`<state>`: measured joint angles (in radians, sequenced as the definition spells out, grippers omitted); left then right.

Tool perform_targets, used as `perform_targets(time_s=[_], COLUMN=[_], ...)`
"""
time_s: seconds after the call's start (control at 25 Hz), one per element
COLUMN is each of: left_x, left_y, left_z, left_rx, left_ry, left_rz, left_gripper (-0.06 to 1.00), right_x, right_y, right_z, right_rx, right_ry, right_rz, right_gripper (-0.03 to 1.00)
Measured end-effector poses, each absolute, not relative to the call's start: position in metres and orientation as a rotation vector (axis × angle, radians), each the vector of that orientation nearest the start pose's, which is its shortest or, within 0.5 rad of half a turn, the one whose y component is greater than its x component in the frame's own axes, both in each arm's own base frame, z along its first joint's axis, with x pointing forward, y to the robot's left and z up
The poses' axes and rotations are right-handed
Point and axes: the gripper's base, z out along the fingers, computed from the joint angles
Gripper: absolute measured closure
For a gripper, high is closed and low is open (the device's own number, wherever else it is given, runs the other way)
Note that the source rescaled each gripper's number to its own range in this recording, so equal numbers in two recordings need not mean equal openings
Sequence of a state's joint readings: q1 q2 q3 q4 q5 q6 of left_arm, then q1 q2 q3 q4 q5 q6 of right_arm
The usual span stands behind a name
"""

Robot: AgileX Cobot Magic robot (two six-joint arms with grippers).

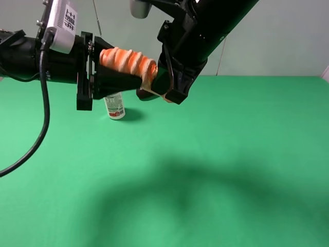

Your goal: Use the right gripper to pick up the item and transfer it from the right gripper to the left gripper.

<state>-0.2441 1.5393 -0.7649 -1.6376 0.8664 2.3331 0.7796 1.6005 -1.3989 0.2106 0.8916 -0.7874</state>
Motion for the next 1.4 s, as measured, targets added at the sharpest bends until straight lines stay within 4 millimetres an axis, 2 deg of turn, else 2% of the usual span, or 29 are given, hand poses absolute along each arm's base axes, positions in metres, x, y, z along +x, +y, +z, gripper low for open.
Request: perform_targets(time_s=[0.68, 0.76, 0.88, 0.92, 0.96, 1.0, 1.12, 1.4], left_x=[0.261, 0.261, 0.263, 0.263, 0.264, 0.264, 0.264, 0.264], left_y=[-0.137, -0.137, -0.137, -0.137, -0.137, -0.137, -0.137, -0.137], left_z=[0.232, 0.232, 0.233, 0.233, 0.233, 0.233, 0.234, 0.234], left_rx=[1.293, 1.289, 1.26, 1.25, 1.245, 1.244, 1.241, 1.241], left_ry=[1.515, 1.515, 1.526, 1.528, 1.529, 1.53, 1.53, 1.529], left_rz=[-0.655, -0.655, -0.651, -0.652, -0.651, -0.652, -0.652, -0.652], left_gripper=[0.77, 0.78, 0.79, 0.79, 0.79, 0.79, 0.82, 0.83], right_x=[0.237, 0.237, 0.236, 0.235, 0.235, 0.235, 0.233, 0.226], right_y=[0.255, 0.255, 0.255, 0.256, 0.256, 0.256, 0.254, 0.237], right_z=[0.323, 0.323, 0.323, 0.323, 0.323, 0.323, 0.327, 0.353], right_rx=[-1.736, -1.732, -1.715, -1.712, -1.71, -1.71, -1.703, -1.594], right_ry=[1.893, 1.895, 1.915, 1.918, 1.92, 1.92, 1.912, 1.907], right_rz=[0.254, 0.256, 0.281, 0.288, 0.291, 0.291, 0.286, 0.2], right_gripper=[0.95, 0.79, 0.31, 0.17, 0.09, 0.04, -0.02, -0.03])
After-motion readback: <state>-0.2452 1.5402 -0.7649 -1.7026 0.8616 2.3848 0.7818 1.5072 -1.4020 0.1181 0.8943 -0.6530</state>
